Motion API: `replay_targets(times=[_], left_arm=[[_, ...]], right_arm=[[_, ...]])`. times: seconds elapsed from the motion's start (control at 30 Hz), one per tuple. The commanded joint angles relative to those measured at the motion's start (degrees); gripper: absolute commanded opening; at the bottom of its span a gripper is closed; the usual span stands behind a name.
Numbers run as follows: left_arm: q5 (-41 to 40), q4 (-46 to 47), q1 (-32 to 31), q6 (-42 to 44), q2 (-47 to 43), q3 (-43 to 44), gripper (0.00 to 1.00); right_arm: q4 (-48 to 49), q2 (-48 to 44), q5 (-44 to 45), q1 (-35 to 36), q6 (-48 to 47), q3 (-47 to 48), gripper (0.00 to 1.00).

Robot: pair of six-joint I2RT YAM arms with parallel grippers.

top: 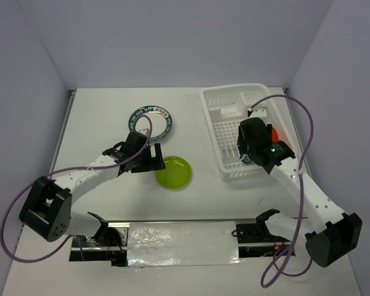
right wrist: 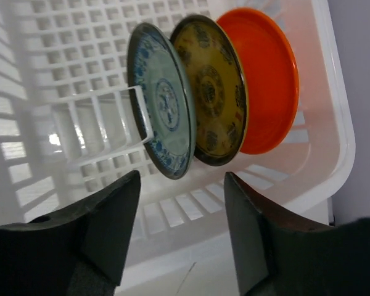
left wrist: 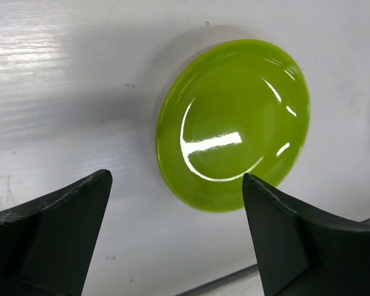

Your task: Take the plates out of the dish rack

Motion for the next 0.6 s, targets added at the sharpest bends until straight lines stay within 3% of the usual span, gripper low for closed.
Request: replay_targets(times=[0.0,0.27,0.47,0.57], left_arm=[[-1.5,-6.1,0.1,4.8,-8.9,1.7,1.0],[-1.5,-20.2,-2.1,12.0,-23.7,8.4,1.0],[-1.1,-21.2,-2.1,14.3,-29.9,6.3,0.99],[0.9,-19.8,-2.1,14.7,-29.5,5.6,1.0]], right_arm=[[3.0,5.0,2.9,-2.2,-3.7,0.3,0.62],[7.0,15.0,7.1,-3.4,-7.4,1.7,0.51],[9.3,18.5,8.4,-3.8,-8.7,2.0,0.43],[11.8,20.0,8.9,-3.9,-11.6,1.2,0.31]])
